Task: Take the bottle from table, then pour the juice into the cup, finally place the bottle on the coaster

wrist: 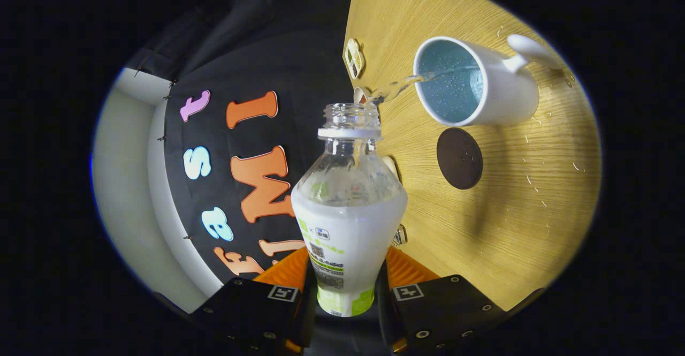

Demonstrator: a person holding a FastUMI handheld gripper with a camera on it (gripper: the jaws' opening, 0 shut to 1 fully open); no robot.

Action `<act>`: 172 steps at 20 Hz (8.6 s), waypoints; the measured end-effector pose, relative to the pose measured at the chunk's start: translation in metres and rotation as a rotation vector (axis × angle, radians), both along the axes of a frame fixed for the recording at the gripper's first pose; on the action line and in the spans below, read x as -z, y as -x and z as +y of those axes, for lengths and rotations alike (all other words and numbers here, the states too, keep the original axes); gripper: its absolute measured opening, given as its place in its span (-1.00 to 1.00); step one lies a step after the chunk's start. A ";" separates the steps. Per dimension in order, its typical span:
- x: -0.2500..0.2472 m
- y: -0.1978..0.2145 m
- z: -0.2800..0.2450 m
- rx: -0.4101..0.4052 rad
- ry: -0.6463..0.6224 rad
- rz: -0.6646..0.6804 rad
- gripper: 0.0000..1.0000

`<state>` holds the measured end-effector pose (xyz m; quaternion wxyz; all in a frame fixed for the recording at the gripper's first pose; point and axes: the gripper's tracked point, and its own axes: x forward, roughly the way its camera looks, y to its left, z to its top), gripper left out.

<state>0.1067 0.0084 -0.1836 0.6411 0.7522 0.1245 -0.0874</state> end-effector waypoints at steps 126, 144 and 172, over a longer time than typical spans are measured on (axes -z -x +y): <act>0.046 -0.064 -0.064 -0.365 1.751 0.296 0.15; 0.098 -0.066 -0.052 -0.431 1.722 0.309 0.32; -0.160 0.081 0.087 -0.380 1.559 -0.193 0.96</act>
